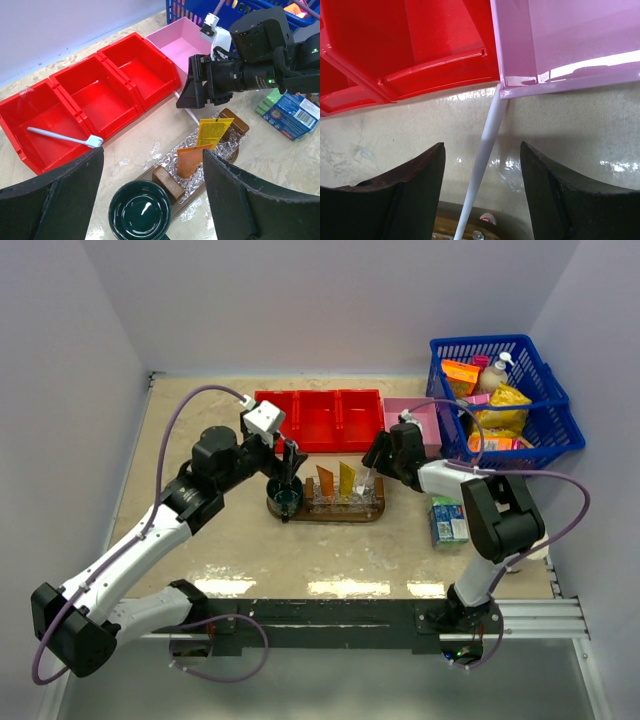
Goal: Prepare toiletry sets of a toothbrush and toothpaste on the tray
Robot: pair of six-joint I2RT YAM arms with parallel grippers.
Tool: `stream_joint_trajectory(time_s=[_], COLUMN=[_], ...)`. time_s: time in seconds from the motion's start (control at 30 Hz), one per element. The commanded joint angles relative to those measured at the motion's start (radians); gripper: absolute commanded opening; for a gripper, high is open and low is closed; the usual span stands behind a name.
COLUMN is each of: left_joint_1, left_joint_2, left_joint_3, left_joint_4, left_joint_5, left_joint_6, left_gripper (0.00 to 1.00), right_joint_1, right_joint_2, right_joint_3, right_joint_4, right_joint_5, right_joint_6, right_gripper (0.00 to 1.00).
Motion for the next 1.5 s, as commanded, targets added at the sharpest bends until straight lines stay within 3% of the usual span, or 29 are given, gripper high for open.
stream_joint_trajectory(time_s=[0.0, 0.2, 0.6, 1.03, 1.13, 1.27, 1.47], left_joint_1=[0.002, 0.001, 0.001, 0.001, 0.001, 0.001, 0.001], left_joint_2=[-0.005, -0.005, -0.016, -0.005, -0.003, -0.003, -0.003], left_joint_3=[0.006, 0.002, -0.006, -0.003, -0.003, -0.003, -0.003], left_joint_4=[0.023, 0.017, 0.026, 0.017, 0.018, 0.015, 0.015], left_joint_5=[-0.047, -0.105, -0.107, -0.122, -0.121, -0.122, -0.121], left_joint_6=[0.026, 0.034, 0.029, 0.034, 0.034, 0.037, 0.037], left_gripper=[0.84, 0.84, 0.83, 0.83, 0.83, 0.83, 0.83], right_joint_1=[-0.001, 0.001, -0.001, 0.002, 0.002, 0.010, 0.036], right_joint_2=[0.024, 0.046, 0.081, 0.050, 0.049, 0.058, 0.061], right_joint_3=[0.030, 0.023, 0.000, -0.016, -0.021, -0.009, 0.014], right_joint_4=[0.076, 0.106, 0.200, 0.240, 0.252, 0.217, 0.145], right_joint_5=[0.004, -0.002, -0.031, -0.031, -0.062, -0.068, -0.036], right_joint_6=[0.045, 0.064, 0.119, 0.162, 0.165, 0.128, 0.062], right_gripper=[0.62, 0.54, 0.26, 0.10, 0.11, 0.24, 0.31])
